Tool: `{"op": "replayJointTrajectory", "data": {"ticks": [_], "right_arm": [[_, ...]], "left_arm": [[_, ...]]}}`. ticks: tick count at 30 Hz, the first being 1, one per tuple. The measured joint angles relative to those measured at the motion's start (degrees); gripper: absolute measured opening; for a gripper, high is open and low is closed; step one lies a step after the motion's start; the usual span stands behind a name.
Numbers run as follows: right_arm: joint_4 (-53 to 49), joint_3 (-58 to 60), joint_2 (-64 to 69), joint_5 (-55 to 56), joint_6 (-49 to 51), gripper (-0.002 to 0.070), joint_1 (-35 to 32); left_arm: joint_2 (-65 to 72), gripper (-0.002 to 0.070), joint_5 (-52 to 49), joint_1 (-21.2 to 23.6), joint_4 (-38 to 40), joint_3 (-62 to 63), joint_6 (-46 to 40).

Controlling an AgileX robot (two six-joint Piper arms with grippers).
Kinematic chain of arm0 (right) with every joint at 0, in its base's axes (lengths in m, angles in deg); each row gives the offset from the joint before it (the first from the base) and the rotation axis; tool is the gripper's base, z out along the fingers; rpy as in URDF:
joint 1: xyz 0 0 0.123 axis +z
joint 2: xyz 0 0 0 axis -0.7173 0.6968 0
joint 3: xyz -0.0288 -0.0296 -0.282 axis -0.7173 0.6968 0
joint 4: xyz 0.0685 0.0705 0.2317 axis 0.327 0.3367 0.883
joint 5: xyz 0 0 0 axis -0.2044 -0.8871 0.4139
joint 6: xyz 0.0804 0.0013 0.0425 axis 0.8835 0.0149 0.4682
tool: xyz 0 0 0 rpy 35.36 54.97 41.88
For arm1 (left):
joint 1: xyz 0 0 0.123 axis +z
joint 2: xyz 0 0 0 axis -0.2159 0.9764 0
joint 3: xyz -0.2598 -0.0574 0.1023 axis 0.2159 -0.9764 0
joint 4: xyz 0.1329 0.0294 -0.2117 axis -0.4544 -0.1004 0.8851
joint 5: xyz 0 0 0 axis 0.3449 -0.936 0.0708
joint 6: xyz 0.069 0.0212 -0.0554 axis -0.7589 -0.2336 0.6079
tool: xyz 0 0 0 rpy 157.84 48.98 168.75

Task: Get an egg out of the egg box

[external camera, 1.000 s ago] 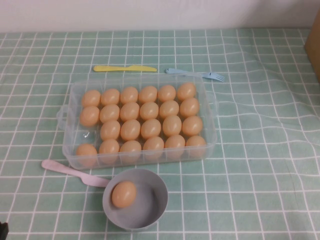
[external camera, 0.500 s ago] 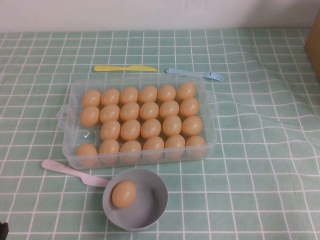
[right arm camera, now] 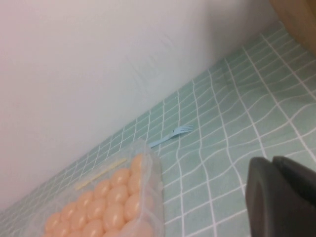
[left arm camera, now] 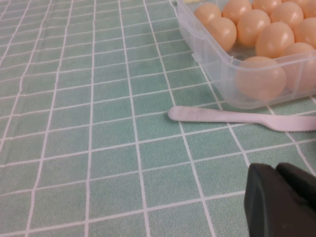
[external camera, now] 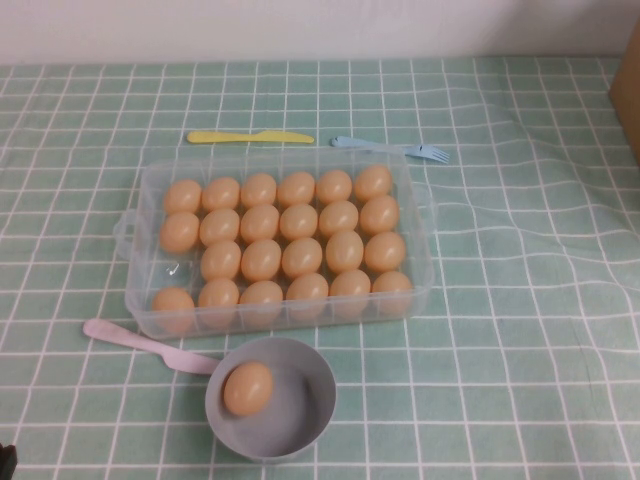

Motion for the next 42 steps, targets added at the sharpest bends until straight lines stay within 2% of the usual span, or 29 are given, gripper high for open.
{"op": "replayJointTrajectory", "data": {"ticks": [4, 10, 19, 24, 28, 31, 36, 42], "right_arm": [[0.4, 0.0, 0.0, -1.9, 0.0, -0.0018, 0.0], [-0.7, -7.1, 5.7, -13.3, 0.0, -0.0018, 0.0], [-12.0, -24.5, 29.8, -33.7, 0.0, -0.0018, 0.0], [-20.5, -33.3, 42.7, -39.8, -1.7, -0.0018, 0.0], [-22.7, -40.5, 51.1, -43.2, -4.6, -0.0018, 0.3], [-23.4, -44.4, 56.4, -43.7, -5.2, -0.0018, 2.5], [-25.6, -52.6, 67.6, -43.3, -4.9, -0.0018, 11.2], [-33.8, -65.1, 80.1, -44.9, 0.5, -0.0018, 22.3]], "left_arm": [[0.0, -0.0003, 0.0, 0.0, 0.0, 0.0, 0.0], [0.0, -0.0003, 0.0, 0.0, 0.0, 0.0, 0.0], [0.0, -0.0003, 0.0, 0.0, 0.0, 0.0, 0.0], [0.0, -0.0003, 0.0, 0.0, 0.0, 0.0, 0.0], [0.0, -0.0003, 0.0, 0.0, 0.0, 0.0, 0.0], [0.0, -0.0003, 0.0, 0.0, 0.0, 0.0, 0.0], [0.0, -0.0003, 0.0, 0.0, 0.0, 0.0, 0.0], [0.0, -0.0003, 0.0, 0.0, -0.1, 0.0, 0.0]]}}
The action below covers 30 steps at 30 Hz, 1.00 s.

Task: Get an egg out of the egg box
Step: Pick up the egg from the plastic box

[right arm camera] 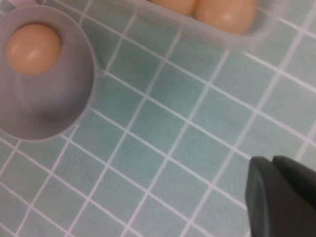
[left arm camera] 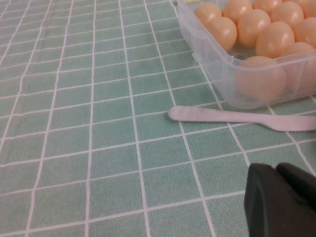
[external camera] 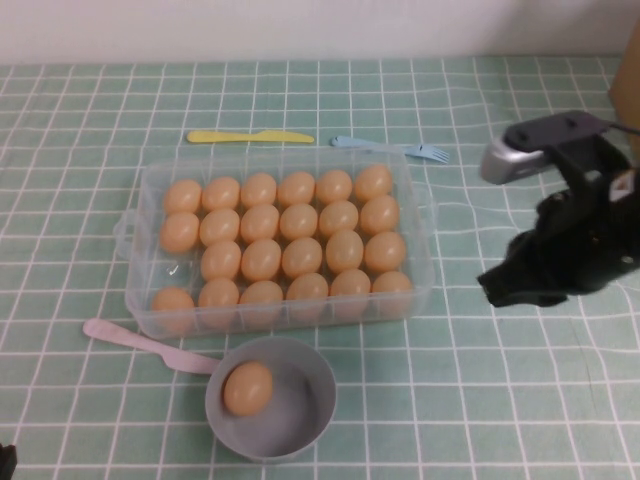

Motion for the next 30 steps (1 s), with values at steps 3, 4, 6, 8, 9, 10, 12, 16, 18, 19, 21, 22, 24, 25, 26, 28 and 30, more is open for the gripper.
{"op": "replayJointTrajectory", "data": {"ticks": [3, 4, 6, 8, 9, 10, 12, 16, 18, 19, 21, 22, 24, 25, 26, 28, 30], "right_arm": [[-2.4, -7.8, 6.6, -2.5, 1.3, -0.0018, 3.7], [-3.2, -10.2, 8.7, -3.3, 1.6, -0.0018, 4.7], [-5.0, -15.0, 12.5, -4.9, 2.0, -0.0018, 6.7], [-6.3, -19.0, 15.6, -6.5, 2.0, -0.0018, 8.3], [-6.7, -21.0, 17.1, -7.2, 2.1, -0.0018, 9.0], [-7.0, -22.9, 18.6, -7.9, 2.1, -0.0018, 9.5], [-7.0, -25.8, 20.7, -9.3, 2.2, -0.0018, 10.3], [-7.0, -31.9, 25.2, -12.8, 3.7, -0.0017, 10.7], [-7.2, -34.3, 27.1, -14.0, 4.7, -0.0013, 10.7], [-7.2, -35.1, 27.7, -14.2, 5.0, -0.0006, 10.7], [-7.2, -36.8, 29.2, -14.5, 5.3, 0.0016, 10.7], [-7.2, -37.5, 29.9, -14.6, 5.4, 0.0030, 10.7], [-7.2, -38.4, 31.0, -14.6, 5.7, 0.0072, 10.7], [-7.2, -38.7, 31.3, -14.6, 5.7, 0.0102, 10.7], [-7.4, -39.1, 32.1, -14.6, 5.7, 0.0135, 10.8], [-7.4, -39.8, 33.0, -14.4, 5.7, 0.0209, 10.8], [-7.4, -40.7, 34.1, -13.8, 5.7, 0.0284, 10.9]], "left_arm": [[0.0, -0.0003, 0.0, 0.0, 0.0, 0.0, 0.0], [0.0, -0.0003, 0.0, 0.0, 0.0, 0.0, 0.0], [0.0, -0.0003, 0.0, 0.0, 0.0, 0.0, 0.0], [0.0, -0.0003, 0.0, 0.0, 0.0, 0.0, 0.0], [0.0, -0.0003, 0.0, 0.0, 0.0, 0.0, 0.0], [0.0, -0.0003, 0.0, 0.0, 0.0, 0.0, 0.0], [0.0, -0.0003, 0.0, 0.0, -0.1, 0.0, 0.0], [0.0, -0.0003, 0.0, 0.0, -0.1, 0.0, 0.0], [0.0, -0.0003, 0.0, 0.0, -0.2, 0.0, 0.0], [0.0, -0.0003, 0.0, 0.0, -0.2, 0.0, 0.0], [0.0, -0.0003, 0.0, 0.0, -0.2, 0.0, 0.0], [0.0, -0.0003, 0.0, 0.0, -0.2, 0.0, 0.0], [0.0, -0.0003, 0.0, 0.0, -0.2, 0.0, 0.0], [0.0, -0.0003, 0.0, 0.0, -0.2, 0.0, 0.0], [0.0, -0.0003, 0.0, 0.0, -0.2, 0.0, 0.0], [0.0, -0.0003, 0.0, 0.0, -0.2, 0.0, 0.0], [0.0, -0.0003, 0.0, 0.0, -0.2, 0.0, 0.0]]}}
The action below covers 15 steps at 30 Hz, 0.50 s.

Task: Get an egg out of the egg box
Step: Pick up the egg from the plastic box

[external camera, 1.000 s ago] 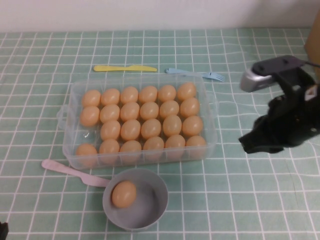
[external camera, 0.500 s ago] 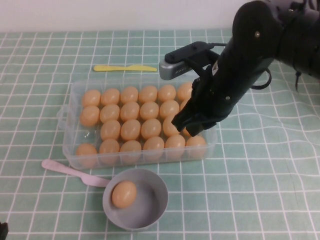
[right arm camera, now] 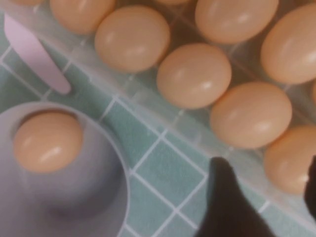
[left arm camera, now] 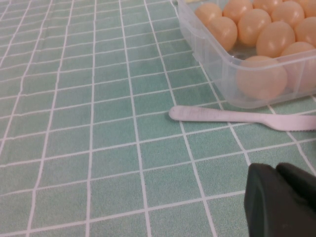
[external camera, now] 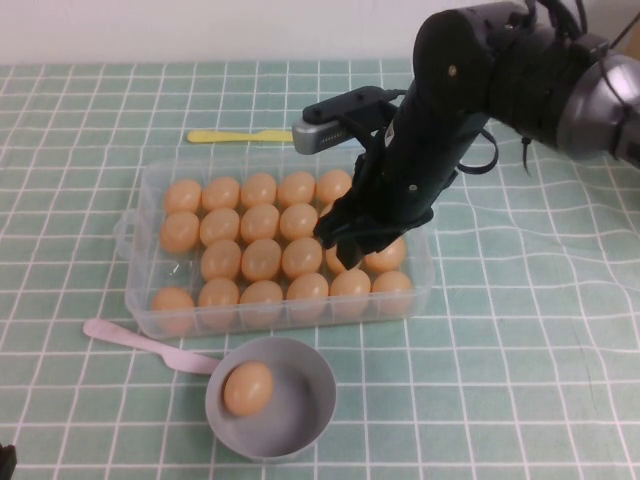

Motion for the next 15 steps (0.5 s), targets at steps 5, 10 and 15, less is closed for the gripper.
{"op": "replayJointTrajectory", "data": {"ticks": [5, 10, 15], "right_arm": [[-0.1, -1.3, 2.7, 3.0, 0.1, 0.0408, 0.0], [-0.3, -2.6, 5.2, 5.0, 0.1, 0.0433, 0.2], [-1.1, -3.5, 6.7, 6.0, 0.1, 0.0441, 0.2]], "left_arm": [[0.0, -0.0003, 0.0, 0.0, 0.0, 0.0, 0.0], [0.0, -0.0003, 0.0, 0.0, 0.0, 0.0, 0.0], [0.0, -0.0003, 0.0, 0.0, 0.0, 0.0, 0.0]]}}
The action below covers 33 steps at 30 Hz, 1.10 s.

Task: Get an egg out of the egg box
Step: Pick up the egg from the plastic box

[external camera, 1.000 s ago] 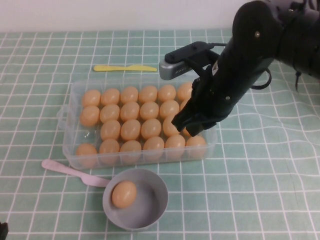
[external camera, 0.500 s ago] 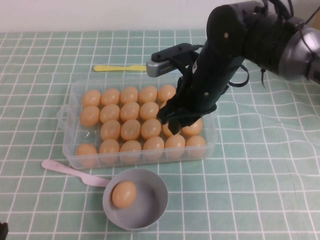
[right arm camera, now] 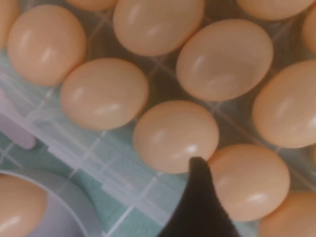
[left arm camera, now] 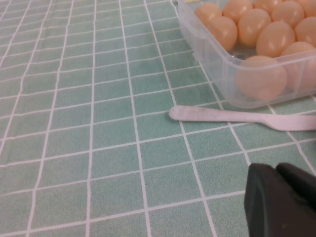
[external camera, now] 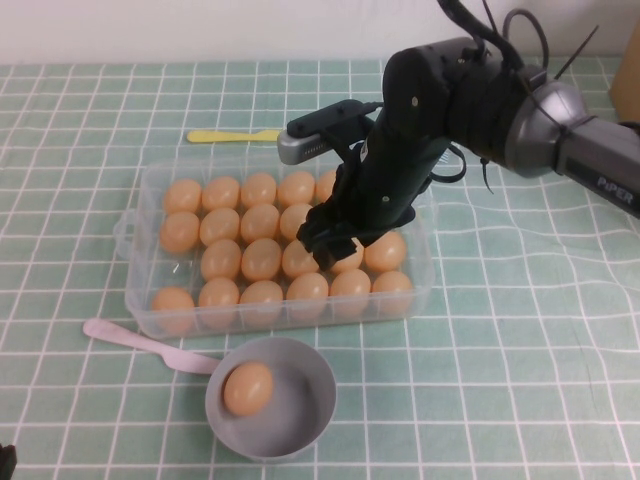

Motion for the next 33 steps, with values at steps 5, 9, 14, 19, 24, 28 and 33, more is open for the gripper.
{"op": "replayJointTrajectory", "data": {"ticks": [5, 9, 14, 19, 24, 28, 33], "right_arm": [[-1.7, -0.1, 0.9, 0.7, -0.1, 0.0498, 0.1], [-1.8, -0.5, 1.5, 1.5, -0.2, 0.0519, 0.1], [-1.9, -0.6, 2.5, 1.9, -0.2, 0.0522, 0.1], [-1.9, -0.6, 3.1, 2.6, -0.2, 0.0522, 0.1], [-2.1, -0.8, 3.6, 3.1, -0.4, 0.0522, 0.1], [-2.9, -0.9, 3.6, 4.1, -0.4, 0.0522, 0.1], [-3.2, -0.9, 3.6, 4.7, -0.4, 0.0522, 0.1]], "left_arm": [[0.0, -0.0003, 0.0, 0.0, 0.0, 0.0, 0.0], [0.0, -0.0003, 0.0, 0.0, 0.0, 0.0, 0.0], [0.0, -0.0003, 0.0, 0.0, 0.0, 0.0, 0.0], [0.0, -0.0003, 0.0, 0.0, 0.0, 0.0, 0.0], [0.0, -0.0003, 0.0, 0.0, 0.0, 0.0, 0.0], [0.0, -0.0003, 0.0, 0.0, 0.0, 0.0, 0.0], [0.0, -0.0003, 0.0, 0.0, 0.0, 0.0, 0.0]]}}
